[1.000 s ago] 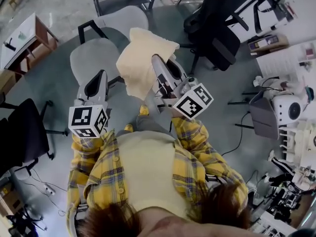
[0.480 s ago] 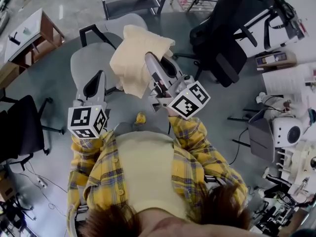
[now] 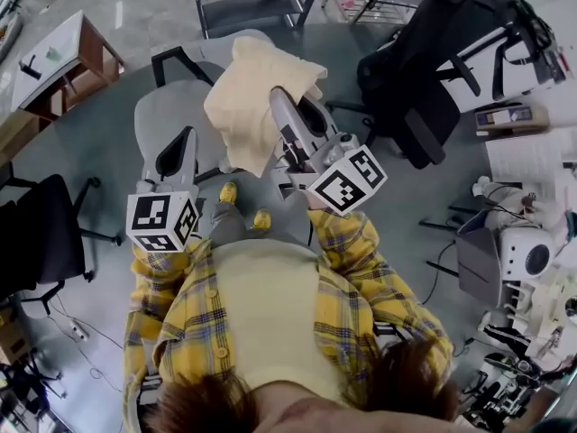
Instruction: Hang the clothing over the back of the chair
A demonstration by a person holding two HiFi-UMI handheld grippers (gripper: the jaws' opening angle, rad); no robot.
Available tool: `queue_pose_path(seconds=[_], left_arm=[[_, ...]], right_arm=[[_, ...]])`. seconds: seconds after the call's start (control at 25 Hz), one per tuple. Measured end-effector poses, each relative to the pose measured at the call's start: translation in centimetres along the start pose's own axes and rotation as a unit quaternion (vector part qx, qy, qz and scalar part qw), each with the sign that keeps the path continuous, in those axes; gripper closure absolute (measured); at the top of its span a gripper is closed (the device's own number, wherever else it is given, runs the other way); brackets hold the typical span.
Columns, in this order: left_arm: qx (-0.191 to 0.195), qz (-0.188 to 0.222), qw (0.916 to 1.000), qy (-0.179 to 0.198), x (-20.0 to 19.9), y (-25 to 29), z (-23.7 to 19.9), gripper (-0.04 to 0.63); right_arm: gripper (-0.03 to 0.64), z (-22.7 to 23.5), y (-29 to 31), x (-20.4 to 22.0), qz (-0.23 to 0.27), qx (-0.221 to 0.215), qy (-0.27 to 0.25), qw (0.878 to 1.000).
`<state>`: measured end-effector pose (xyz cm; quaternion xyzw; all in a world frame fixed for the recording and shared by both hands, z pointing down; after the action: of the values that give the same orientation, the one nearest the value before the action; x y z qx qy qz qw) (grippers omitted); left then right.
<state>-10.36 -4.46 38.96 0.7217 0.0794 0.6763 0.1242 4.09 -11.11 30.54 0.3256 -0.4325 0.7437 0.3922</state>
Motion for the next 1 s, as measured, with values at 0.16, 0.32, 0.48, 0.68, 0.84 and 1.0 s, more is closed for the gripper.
queue_pose_path(seconds=[0.16, 0.32, 0.48, 0.68, 0.84, 1.0], left_arm=[[0.016, -0.001, 0.9999, 0.000, -0.6, 2.2, -1.4, 0.589], [0.034, -0.002, 0.9994, 0.002, -1.3, 4.5, -2.9, 0.589], [0.051, -0.004, 0.9987, 0.004, -1.7, 6.5, -4.2, 0.589], [0.074, -0.007, 0.9972, 0.003, -2.1, 8.8, -5.7, 0.589], [0.095, -0.010, 0.9954, 0.005, -2.3, 10.3, -5.8, 0.589], [0.104, -0.014, 0.9945, 0.005, -2.2, 11.5, -5.9, 0.589]], right_arm=[[0.563, 1.0, 2.0, 0.3, 0.003, 0.014, -0.005, 1.000], [0.563, 2.2, 4.2, 0.2, 0.011, 0.027, -0.019, 0.999], [0.563, 3.6, 5.7, -0.1, 0.023, 0.045, -0.031, 0.998], [0.563, 4.6, 7.8, 0.2, 0.027, 0.068, -0.052, 0.996], [0.563, 5.4, 8.8, -0.3, 0.034, 0.084, -0.067, 0.994], [0.563, 5.9, 9.2, -0.8, 0.037, 0.090, -0.084, 0.992]])
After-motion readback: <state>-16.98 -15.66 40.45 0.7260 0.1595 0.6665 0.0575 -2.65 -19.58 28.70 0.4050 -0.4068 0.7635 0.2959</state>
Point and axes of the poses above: the fingertips, and each gripper's own axes: y forward along the fingers, z to its right, x out of its underside, the point moved 1 cm from there along -y, backward along the fingers, and after that the axes turned 15 degrees about -x, right-handed, at the moved point
